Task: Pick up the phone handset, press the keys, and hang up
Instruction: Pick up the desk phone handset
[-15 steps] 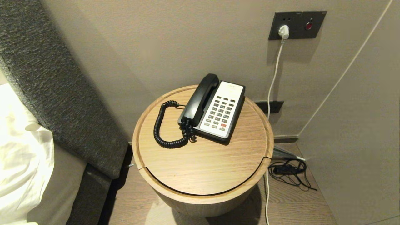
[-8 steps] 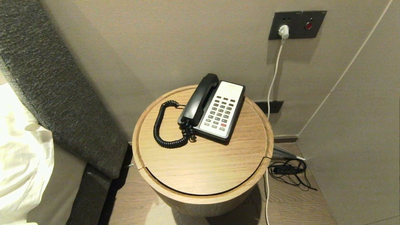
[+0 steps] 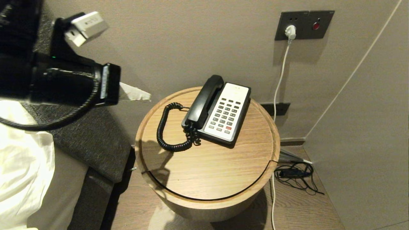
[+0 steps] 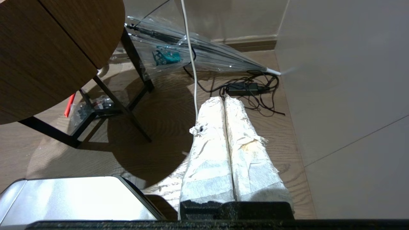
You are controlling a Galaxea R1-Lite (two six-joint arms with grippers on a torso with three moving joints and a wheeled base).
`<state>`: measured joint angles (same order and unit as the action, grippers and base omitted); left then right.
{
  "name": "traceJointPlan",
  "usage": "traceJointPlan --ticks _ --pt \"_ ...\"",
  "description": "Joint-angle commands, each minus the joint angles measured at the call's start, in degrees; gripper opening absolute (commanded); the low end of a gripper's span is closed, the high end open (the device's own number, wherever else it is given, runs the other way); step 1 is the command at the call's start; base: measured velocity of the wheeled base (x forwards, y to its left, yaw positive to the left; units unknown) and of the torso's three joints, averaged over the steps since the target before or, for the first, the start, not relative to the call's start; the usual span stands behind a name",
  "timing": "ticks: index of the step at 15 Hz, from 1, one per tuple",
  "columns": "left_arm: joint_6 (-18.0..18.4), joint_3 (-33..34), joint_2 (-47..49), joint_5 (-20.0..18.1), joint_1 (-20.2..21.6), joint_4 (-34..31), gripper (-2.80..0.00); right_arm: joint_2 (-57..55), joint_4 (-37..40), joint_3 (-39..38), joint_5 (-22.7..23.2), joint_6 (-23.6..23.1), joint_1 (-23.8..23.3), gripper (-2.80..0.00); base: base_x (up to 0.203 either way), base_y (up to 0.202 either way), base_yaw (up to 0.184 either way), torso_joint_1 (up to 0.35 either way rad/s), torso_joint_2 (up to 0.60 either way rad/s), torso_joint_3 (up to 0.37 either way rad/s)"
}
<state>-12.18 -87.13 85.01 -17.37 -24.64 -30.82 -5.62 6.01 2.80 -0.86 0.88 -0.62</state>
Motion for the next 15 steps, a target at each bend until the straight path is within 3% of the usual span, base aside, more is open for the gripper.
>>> traceJointPlan --ticks 1,6,7,11,15 --pt "-0.8 -3.1 8.9 2.5 -2.0 -0.1 -2.8 -0.1 0.1 0.0 0.0 0.0 0.0 -2.8 0.0 0.0 0.0 0.0 0.0 0.0" --pt "2.4 -14.4 18.3 13.3 -4.5 0.3 -2.8 0.0 0.1 0.0 0.0 0.0 0.0 -2.8 0.0 0.0 0.0 0.0 0.0 0.0" --pt "2.8 -15.7 19.3 14.6 -4.7 0.5 0.0 -0.1 0.1 0.0 0.0 0.0 0.0 -2.8 0.0 0.0 0.0 0.0 0.0 0.0" --pt "3.7 -19.3 21.4 16.4 -8.4 5.5 0.0 -0.1 0.1 0.0 0.0 0.0 0.0 -2.8 0.0 0.0 0.0 0.0 0.0 0.0" --pt "6.3 -19.7 24.1 18.5 -10.6 6.1 0.0 -0.1 0.1 0.0 0.0 0.0 0.0 -2.8 0.0 0.0 0.0 0.0 0.0 0.0"
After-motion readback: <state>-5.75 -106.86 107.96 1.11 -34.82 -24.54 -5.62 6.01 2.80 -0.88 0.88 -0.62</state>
